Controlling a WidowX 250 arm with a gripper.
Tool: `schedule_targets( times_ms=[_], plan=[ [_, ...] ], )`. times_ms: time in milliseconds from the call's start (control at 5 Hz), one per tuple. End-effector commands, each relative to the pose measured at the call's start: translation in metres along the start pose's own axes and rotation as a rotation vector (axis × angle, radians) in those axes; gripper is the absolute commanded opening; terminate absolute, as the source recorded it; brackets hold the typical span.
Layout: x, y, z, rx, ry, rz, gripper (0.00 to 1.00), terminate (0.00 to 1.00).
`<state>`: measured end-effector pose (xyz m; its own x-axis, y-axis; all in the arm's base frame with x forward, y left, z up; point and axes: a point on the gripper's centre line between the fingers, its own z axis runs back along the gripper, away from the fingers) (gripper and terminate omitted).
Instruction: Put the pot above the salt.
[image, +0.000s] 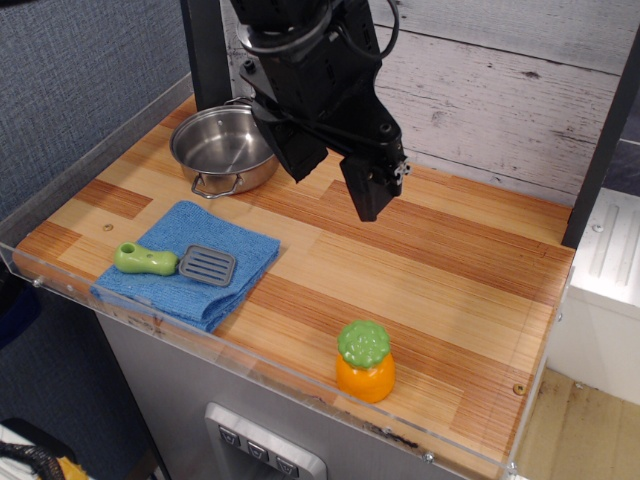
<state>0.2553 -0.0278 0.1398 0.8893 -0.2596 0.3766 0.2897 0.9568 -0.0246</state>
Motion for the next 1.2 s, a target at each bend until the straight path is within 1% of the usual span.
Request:
schedule_targets(
  times_ms=[0,200,400,600,800,1000],
  plan=[
    [0.0,0.0,0.0,0.0,0.0,0.0,1.0,0.0],
    [0.005,0.028,-0.006,-0.008,-0.02,0.105,1.0,0.0],
    [0.011,0.049,-0.015,-0.013,-0.022,0.167,1.0,0.0],
    [0.019,0.067,-0.03,-0.003,-0.018,0.205,1.0,0.0],
    [0.027,0.076,-0.047,0.024,0.008,0.212,1.0,0.0],
    [0.035,0.095,-0.06,0.066,0.019,0.226,1.0,0.0]
  ],
)
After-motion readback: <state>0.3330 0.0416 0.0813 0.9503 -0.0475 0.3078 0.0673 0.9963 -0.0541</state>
